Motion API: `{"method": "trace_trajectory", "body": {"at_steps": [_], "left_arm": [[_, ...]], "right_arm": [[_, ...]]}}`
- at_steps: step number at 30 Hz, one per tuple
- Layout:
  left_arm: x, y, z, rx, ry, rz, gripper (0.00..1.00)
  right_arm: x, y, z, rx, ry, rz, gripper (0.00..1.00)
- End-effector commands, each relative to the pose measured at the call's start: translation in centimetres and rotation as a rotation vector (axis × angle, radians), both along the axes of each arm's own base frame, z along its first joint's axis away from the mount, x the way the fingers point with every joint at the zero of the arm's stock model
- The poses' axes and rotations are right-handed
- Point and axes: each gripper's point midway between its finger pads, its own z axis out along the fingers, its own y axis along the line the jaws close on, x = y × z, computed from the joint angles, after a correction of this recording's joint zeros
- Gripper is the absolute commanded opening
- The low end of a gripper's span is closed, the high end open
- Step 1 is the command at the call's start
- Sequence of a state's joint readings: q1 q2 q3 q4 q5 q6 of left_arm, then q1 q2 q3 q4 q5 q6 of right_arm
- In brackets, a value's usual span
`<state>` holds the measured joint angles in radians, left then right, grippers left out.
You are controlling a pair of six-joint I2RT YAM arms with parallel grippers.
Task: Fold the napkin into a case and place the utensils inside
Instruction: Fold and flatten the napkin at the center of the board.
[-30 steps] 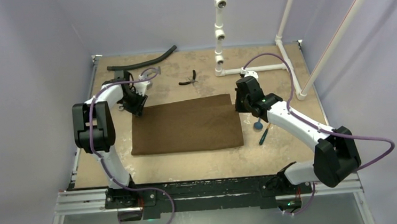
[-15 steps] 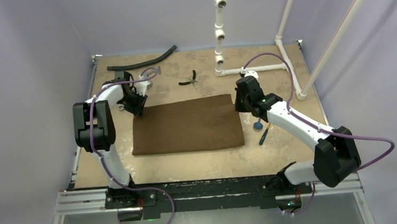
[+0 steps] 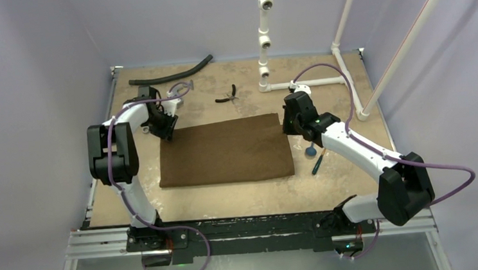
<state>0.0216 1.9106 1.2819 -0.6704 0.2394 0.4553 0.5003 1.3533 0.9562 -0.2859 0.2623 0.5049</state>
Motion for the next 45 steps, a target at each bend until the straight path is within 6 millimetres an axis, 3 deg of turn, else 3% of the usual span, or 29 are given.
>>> {"method": "trace_trajectory", "body": {"at_steps": [1,16,28,37,45], "left_arm": [[0.0,-0.4,0.8,-0.031,-0.029,0.003,0.29],[0.4,-0.7,2.9,-0.039,-0.103,0.0,0.32],[-0.2,-0.5,0.3,-0.023,-0.04,0.001,0.3],[0.1,-1.0,0.6,-0.049,-0.043,0.0,0.23],[0.5,-1.5,2.4,-0.054,-0.088,-0.003,0.16]], "right_arm": [[0.3,0.1,0.5,0.014,-0.021,-0.007,0.0],[0.3,0.3,0.2,0.019,-0.015,-0.002,0.0],[0.3,0.4,0.7,0.022,-0.02,-0.001,0.0],[0.3,0.4,0.6,0.023,-0.019,0.003,0.0],[0.5,0.5,0.6,0.022,-0.017,0.003,0.0]]}}
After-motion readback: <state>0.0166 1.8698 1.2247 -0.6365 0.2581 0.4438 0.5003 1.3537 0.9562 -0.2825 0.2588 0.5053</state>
